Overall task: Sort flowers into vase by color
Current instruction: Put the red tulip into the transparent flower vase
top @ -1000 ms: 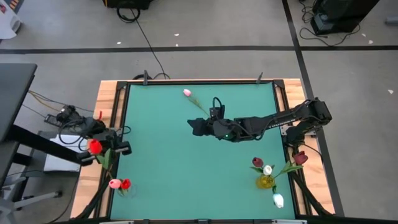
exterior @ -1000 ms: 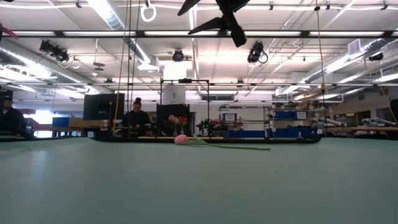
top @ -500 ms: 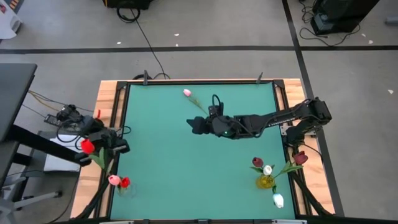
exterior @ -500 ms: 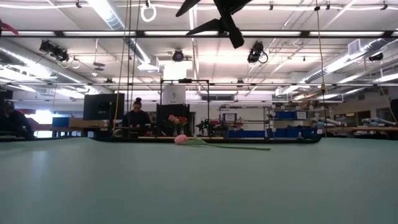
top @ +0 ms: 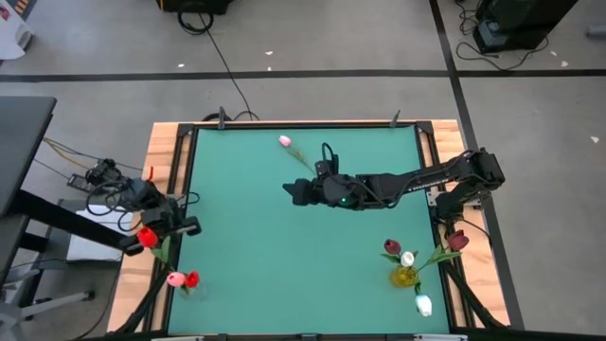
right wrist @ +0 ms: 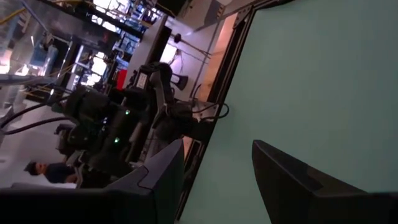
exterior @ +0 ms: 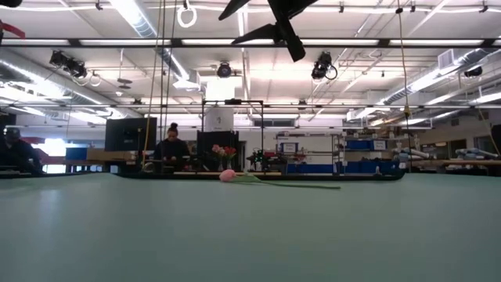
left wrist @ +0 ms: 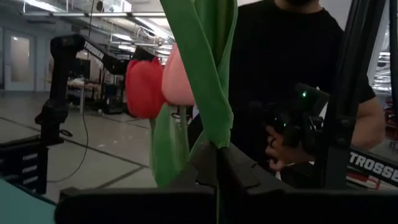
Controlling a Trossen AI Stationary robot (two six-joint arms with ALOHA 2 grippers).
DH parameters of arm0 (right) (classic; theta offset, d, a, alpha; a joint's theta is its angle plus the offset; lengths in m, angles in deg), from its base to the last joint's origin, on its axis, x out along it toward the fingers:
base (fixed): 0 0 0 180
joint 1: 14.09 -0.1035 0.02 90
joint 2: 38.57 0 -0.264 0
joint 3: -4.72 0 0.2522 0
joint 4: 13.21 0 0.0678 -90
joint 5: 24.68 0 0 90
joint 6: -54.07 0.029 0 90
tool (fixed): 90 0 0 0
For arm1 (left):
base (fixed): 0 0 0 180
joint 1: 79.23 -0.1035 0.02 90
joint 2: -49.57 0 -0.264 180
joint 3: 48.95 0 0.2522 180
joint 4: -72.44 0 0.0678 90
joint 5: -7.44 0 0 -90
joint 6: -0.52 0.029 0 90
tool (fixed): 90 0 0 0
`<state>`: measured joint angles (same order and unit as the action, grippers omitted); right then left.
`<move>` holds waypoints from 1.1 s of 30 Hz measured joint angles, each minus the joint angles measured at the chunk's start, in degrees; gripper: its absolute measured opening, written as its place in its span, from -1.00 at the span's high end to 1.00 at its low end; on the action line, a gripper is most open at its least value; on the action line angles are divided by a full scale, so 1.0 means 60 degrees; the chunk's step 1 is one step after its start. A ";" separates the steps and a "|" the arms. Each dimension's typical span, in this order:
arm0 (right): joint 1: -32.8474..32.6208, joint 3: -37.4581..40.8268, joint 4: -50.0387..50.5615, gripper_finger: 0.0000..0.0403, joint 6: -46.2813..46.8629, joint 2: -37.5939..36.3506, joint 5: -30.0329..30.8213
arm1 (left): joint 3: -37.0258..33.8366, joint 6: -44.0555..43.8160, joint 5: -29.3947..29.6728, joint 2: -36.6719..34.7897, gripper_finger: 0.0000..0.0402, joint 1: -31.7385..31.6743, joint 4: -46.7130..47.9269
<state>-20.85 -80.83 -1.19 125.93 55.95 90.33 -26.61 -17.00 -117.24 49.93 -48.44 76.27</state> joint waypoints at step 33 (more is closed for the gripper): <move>0.0000 0.0000 0.0004 0.02 -0.0434 0.0000 -0.0870 | 0.1611 -0.2036 -0.0634 0.1206 -0.05 -0.0004 0.2561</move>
<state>-20.85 -80.83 -1.17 123.32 55.95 85.11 -16.95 -29.22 -121.04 57.16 -48.46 91.64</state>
